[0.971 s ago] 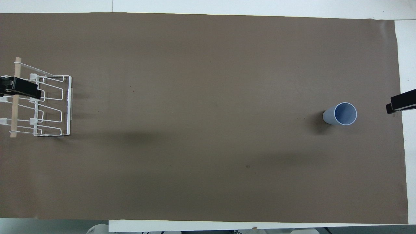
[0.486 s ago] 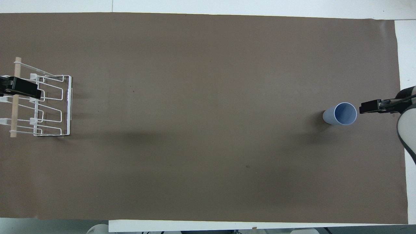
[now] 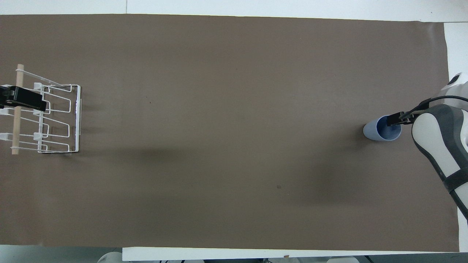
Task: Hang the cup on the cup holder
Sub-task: 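Grasp the light blue cup rim with the right gripper, then lift the cup and tip it sideways toward the left gripper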
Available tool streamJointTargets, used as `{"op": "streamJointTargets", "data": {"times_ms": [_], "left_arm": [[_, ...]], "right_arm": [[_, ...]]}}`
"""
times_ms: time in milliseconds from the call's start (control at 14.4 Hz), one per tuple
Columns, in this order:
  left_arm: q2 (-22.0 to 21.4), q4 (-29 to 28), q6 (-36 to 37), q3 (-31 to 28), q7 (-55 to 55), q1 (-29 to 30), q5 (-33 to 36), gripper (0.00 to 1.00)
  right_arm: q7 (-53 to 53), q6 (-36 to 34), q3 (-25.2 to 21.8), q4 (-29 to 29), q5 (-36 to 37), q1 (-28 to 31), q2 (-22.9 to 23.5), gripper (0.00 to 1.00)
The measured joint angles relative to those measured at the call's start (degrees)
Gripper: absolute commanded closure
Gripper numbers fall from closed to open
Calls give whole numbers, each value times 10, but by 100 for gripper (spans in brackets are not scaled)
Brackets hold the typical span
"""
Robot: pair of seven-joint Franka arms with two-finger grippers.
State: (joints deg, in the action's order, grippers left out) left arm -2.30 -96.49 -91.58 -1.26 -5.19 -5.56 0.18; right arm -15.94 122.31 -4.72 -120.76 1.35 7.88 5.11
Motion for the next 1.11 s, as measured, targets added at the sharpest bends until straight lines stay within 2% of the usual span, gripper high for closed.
{"op": "streamJointTargets", "data": {"times_ms": [69,208,277,347,694,832,971,1110], "left_arm": [[0,0,0,0,0,0,0,0],[0,0,0,1,0,0,0,0],[0,0,0,1,0,0,0,0],[0,0,0,1,0,0,0,0],[0,0,0,1,0,0,0,0],[0,-2,-1,1,0,1,0,0],[0,-6,-3,1,0,9,0,0],[0,-8,-5,1,14,20,-2,0]], "right_arm": [[-1,0,0,-5,0,0,0,48],[-2,1,1,-14,0,0,0,87],[-2,1,1,-16,0,0,0,97],[-2,1,1,-17,0,0,0,100],[-5,-2,4,-18,0,-6,-2,100],[-30,-37,13,-4,-6,-10,-4,100],[-53,-107,44,40,-68,-10,-10,100],[-56,-190,71,84,-177,-15,-23,100]]}}
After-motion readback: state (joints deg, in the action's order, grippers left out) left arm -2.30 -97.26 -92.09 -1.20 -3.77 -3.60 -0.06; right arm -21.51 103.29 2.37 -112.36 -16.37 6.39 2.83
